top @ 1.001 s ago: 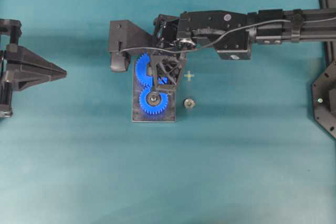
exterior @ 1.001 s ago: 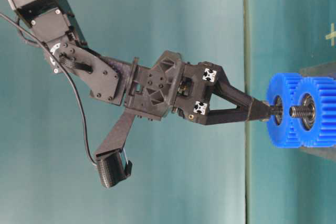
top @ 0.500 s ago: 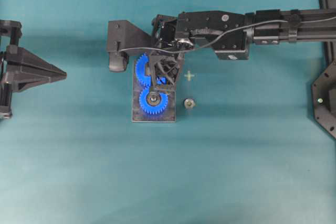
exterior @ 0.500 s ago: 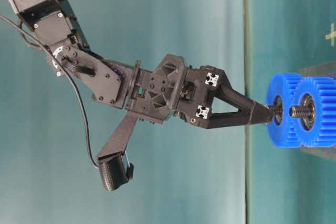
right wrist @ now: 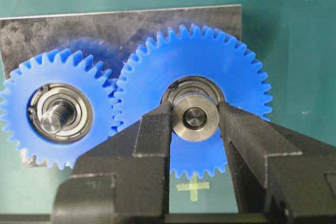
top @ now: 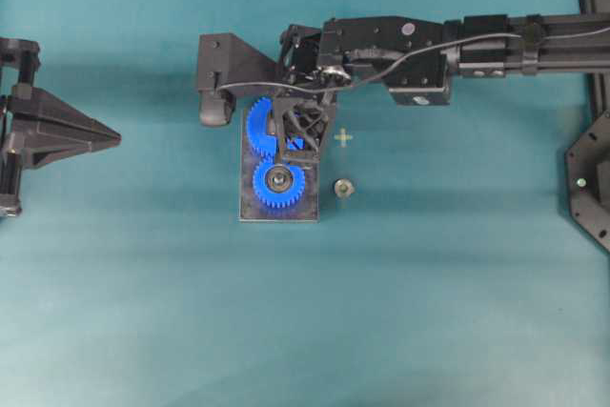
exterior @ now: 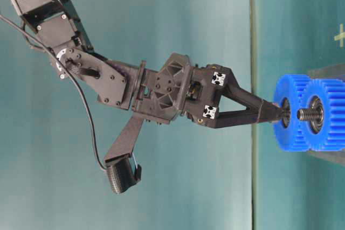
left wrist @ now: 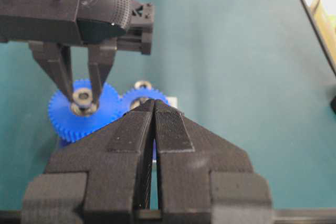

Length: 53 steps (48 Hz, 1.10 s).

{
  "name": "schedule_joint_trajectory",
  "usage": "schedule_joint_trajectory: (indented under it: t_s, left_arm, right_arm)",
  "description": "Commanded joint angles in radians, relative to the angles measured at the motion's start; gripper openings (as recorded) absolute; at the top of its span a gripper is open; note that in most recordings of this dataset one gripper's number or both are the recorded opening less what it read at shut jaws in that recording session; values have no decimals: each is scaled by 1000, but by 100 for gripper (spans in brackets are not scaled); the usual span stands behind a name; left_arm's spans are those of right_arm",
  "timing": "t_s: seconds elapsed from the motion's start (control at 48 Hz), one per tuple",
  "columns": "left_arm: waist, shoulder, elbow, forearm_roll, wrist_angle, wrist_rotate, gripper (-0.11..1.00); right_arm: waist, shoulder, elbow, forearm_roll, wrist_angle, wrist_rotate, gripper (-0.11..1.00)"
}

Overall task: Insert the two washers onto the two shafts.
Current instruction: 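Lower the washer onto the upper gear shaft and open the right gripper, then raise the right gripper and move it to the lower silver washer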

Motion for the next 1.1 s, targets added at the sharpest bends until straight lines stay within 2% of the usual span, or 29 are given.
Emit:
schedule_joint_trajectory:
  t_s: [0.0,0.375,0.417,0.563,0.605,0.834,1.084]
  left_arm:
    - [-2,5,-26,3,-5,-2,1]
    - [-5,5,-26,3,-5,-2,1]
    - [-5,5,-26,3,-5,-2,1]
    - [-5,5,-26,3,-5,-2,1]
    - [-6,5,-26,3,-5,-2,1]
    - [-8,6,-26,3,-5,-2,1]
    - [-8,5,-25,3,-5,-2,1]
  right_arm:
    - [3,-37,-14,0,2,-5,33]
    - [5,-37,-15,5,18,5,33]
    - [5,-37,-15,5,20,8,38]
    - [5,-44,-18,3,18,18,78]
    - [5,-48,-20,3,18,18,83]
    - [6,-118,-9,0,52,28,79]
    - [38,-249,115,0,60,51,79]
